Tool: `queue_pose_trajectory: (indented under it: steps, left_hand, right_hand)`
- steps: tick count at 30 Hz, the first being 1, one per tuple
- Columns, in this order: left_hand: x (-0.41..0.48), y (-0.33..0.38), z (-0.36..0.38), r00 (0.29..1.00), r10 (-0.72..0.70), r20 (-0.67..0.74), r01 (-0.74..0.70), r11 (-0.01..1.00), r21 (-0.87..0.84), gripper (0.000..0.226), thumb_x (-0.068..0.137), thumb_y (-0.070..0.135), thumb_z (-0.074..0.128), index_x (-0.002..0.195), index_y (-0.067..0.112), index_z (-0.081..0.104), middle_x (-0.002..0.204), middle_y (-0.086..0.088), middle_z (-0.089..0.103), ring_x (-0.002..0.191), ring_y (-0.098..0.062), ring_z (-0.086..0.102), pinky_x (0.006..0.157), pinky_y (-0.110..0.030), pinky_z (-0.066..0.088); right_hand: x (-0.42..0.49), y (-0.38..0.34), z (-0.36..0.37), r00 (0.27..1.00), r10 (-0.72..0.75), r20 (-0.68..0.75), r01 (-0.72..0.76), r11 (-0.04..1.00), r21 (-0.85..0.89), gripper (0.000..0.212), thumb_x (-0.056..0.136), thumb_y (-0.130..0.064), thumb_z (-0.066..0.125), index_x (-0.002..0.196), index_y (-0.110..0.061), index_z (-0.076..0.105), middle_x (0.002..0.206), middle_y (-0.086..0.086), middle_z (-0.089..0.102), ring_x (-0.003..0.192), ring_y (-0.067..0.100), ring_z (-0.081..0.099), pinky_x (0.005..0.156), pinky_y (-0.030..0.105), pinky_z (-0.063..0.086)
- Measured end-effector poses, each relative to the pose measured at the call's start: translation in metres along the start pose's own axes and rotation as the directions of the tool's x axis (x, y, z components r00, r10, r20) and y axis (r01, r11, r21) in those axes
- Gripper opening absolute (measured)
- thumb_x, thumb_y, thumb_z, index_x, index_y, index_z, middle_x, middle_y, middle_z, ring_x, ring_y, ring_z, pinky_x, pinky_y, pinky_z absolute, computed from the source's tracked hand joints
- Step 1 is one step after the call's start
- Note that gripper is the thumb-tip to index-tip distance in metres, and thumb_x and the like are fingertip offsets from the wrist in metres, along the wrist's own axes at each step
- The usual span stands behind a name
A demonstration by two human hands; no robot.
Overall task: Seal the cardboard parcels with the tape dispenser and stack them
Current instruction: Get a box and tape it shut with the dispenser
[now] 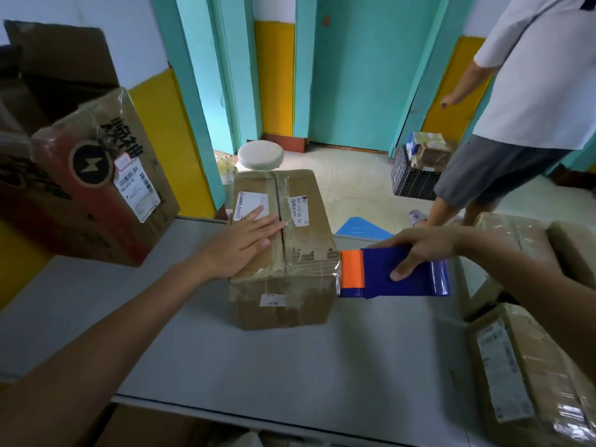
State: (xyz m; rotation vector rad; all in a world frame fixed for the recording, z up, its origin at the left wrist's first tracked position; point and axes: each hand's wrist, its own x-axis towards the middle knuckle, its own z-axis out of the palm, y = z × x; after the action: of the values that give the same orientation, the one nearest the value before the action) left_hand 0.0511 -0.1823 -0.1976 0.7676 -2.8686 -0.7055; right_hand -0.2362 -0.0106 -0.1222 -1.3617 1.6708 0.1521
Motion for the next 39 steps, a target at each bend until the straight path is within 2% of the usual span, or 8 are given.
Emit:
queue_pose_trajectory:
  steps: [8, 13, 20, 26, 29, 32, 36, 39]
  left_hand:
    - [0.0, 0.0, 0.002, 0.998, 0.029, -0.052, -0.031, 0.999, -0.03, 0.05, 0.09, 0.045, 0.022, 0.14, 0.04, 0.016, 0.147, 0.021, 0.014, 0.14, -0.001, -0.001, 0.114, -0.039, 0.008]
    - [0.006, 0.01, 0.001, 0.999, 0.048, -0.001, -0.048, 0.999, 0.023, 0.05, 0.089, 0.046, 0.02, 0.139, 0.039, 0.014, 0.151, 0.015, 0.016, 0.143, -0.008, -0.001, 0.116, -0.05, 0.007]
    - [0.009, 0.009, 0.0, 0.994, 0.045, -0.097, -0.047, 0.999, -0.013, 0.052, 0.09, 0.046, 0.024, 0.139, 0.037, 0.009, 0.154, 0.008, 0.016, 0.143, -0.011, -0.001, 0.116, -0.05, 0.007]
    - [-0.001, 0.017, 0.009, 0.845, -0.144, -0.515, -0.047, 0.939, -0.34, 0.044, 0.092, 0.05, 0.027, 0.124, 0.034, 0.053, 0.14, 0.008, 0.041, 0.131, -0.008, 0.033, 0.105, -0.023, 0.025]
    - [-0.011, 0.02, 0.007, 0.815, -0.297, -0.498, -0.026, 0.839, -0.543, 0.028, 0.093, 0.05, 0.03, 0.107, 0.047, 0.054, 0.127, 0.019, 0.046, 0.118, 0.008, 0.039, 0.096, -0.008, 0.028]
    - [-0.035, 0.02, 0.012, 0.86, -0.17, -0.481, -0.087, 0.879, -0.468, 0.044, 0.084, 0.072, 0.03, 0.114, 0.048, 0.051, 0.127, 0.028, 0.043, 0.118, 0.018, 0.034, 0.103, -0.016, 0.026]
    - [-0.058, 0.023, 0.04, 0.859, -0.035, -0.511, -0.133, 0.948, -0.288, 0.065, 0.082, 0.076, 0.028, 0.133, 0.037, 0.042, 0.145, 0.012, 0.036, 0.138, -0.002, 0.022, 0.108, -0.027, 0.018]
    - [-0.057, 0.024, 0.061, 0.811, -0.028, -0.585, -0.14, 0.961, -0.24, 0.062, 0.086, 0.07, 0.031, 0.137, 0.035, 0.036, 0.146, 0.008, 0.034, 0.14, -0.005, 0.02, 0.109, -0.013, 0.017]
  right_hand:
    - [-0.002, -0.01, -0.004, 0.999, -0.044, -0.026, 0.041, 0.994, -0.099, 0.052, 0.088, -0.024, 0.064, 0.126, -0.045, 0.036, 0.106, -0.016, 0.057, 0.098, 0.006, 0.056, 0.077, 0.016, 0.041]
    - [0.042, -0.013, 0.032, 0.99, -0.003, -0.139, -0.097, 0.702, -0.706, 0.066, 0.083, -0.038, 0.064, 0.142, -0.036, 0.034, 0.128, -0.003, 0.054, 0.113, 0.021, 0.052, 0.092, 0.038, 0.046]
    - [0.069, 0.041, 0.068, 0.852, -0.037, -0.523, -0.289, 0.798, -0.528, 0.071, 0.089, -0.048, 0.053, 0.147, -0.041, 0.013, 0.127, 0.004, 0.057, 0.109, 0.024, 0.057, 0.084, 0.034, 0.049]
    - [0.082, 0.069, 0.139, 0.7, 0.043, -0.713, -0.322, 0.91, -0.261, 0.072, 0.097, -0.05, 0.036, 0.145, -0.036, -0.017, 0.115, 0.01, 0.06, 0.097, 0.026, 0.061, 0.066, 0.03, 0.04]
    - [0.085, 0.07, 0.135, 0.678, 0.055, -0.733, -0.341, 0.907, -0.248, 0.065, 0.096, -0.055, 0.028, 0.147, -0.04, -0.008, 0.124, 0.014, 0.051, 0.111, 0.028, 0.051, 0.087, 0.036, 0.042]
    - [0.074, 0.065, 0.125, 0.638, 0.123, -0.761, -0.475, 0.84, -0.263, 0.066, 0.091, -0.065, 0.024, 0.148, -0.041, 0.0, 0.139, 0.015, 0.037, 0.127, 0.03, 0.036, 0.102, 0.044, 0.032]
    - [0.052, 0.018, 0.124, 0.292, -0.153, -0.944, 0.03, 0.988, -0.151, 0.062, 0.089, -0.063, 0.025, 0.145, -0.04, 0.014, 0.139, 0.009, 0.039, 0.126, 0.022, 0.035, 0.098, 0.04, 0.036]
    - [0.06, -0.026, 0.13, 0.291, -0.352, -0.889, 0.433, 0.877, -0.206, 0.057, 0.09, -0.06, 0.032, 0.144, -0.048, 0.017, 0.15, -0.009, 0.02, 0.137, 0.007, 0.014, 0.108, 0.034, 0.021]
